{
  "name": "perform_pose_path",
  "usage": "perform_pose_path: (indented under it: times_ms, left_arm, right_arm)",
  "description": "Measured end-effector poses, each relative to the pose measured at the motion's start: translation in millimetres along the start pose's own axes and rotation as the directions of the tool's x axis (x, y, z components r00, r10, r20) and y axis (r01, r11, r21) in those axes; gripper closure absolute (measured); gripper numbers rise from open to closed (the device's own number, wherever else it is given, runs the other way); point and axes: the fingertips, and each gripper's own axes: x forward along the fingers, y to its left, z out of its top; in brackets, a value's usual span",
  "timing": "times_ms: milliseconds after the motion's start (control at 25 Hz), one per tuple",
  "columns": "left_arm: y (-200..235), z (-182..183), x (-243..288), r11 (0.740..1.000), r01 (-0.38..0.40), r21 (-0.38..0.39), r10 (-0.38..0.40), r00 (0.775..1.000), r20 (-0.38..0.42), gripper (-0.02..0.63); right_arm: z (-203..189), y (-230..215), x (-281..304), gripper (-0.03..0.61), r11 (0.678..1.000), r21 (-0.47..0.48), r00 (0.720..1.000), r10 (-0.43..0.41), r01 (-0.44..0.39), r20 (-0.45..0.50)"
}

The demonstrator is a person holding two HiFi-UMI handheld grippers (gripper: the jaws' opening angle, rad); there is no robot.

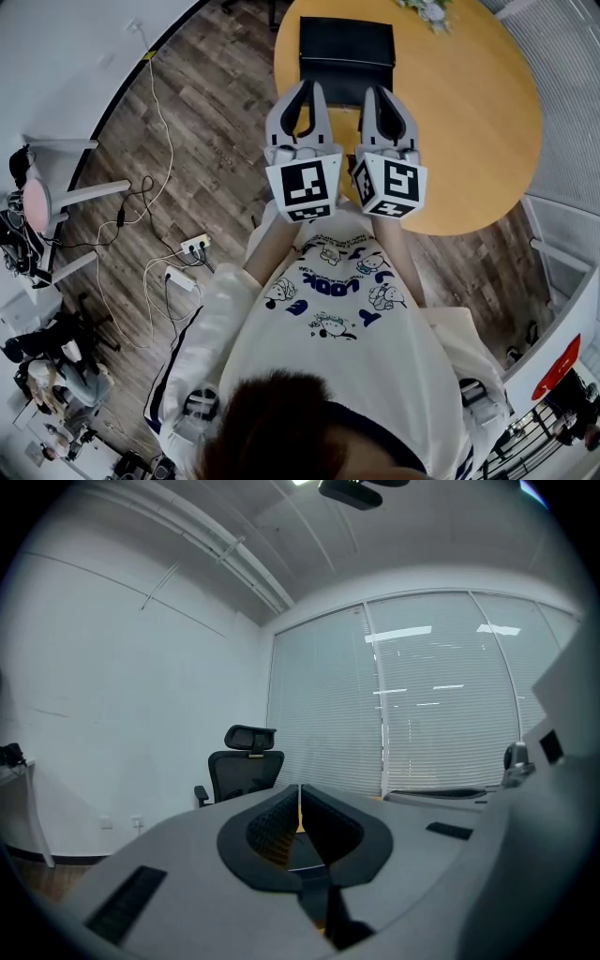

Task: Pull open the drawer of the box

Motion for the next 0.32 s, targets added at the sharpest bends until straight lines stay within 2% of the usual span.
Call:
perform_pose_path:
  times_ms: [320]
  left_arm:
    - [2.9, 0.4, 0.8, 1.0, 0.004, 0.0, -0.004, 1.0, 0.001, 0.592]
  right_arm:
    - [-0.4, 7.2, 5.8, 0.537, 1.0, 0.003, 1.0, 0.011, -0.011, -0.002]
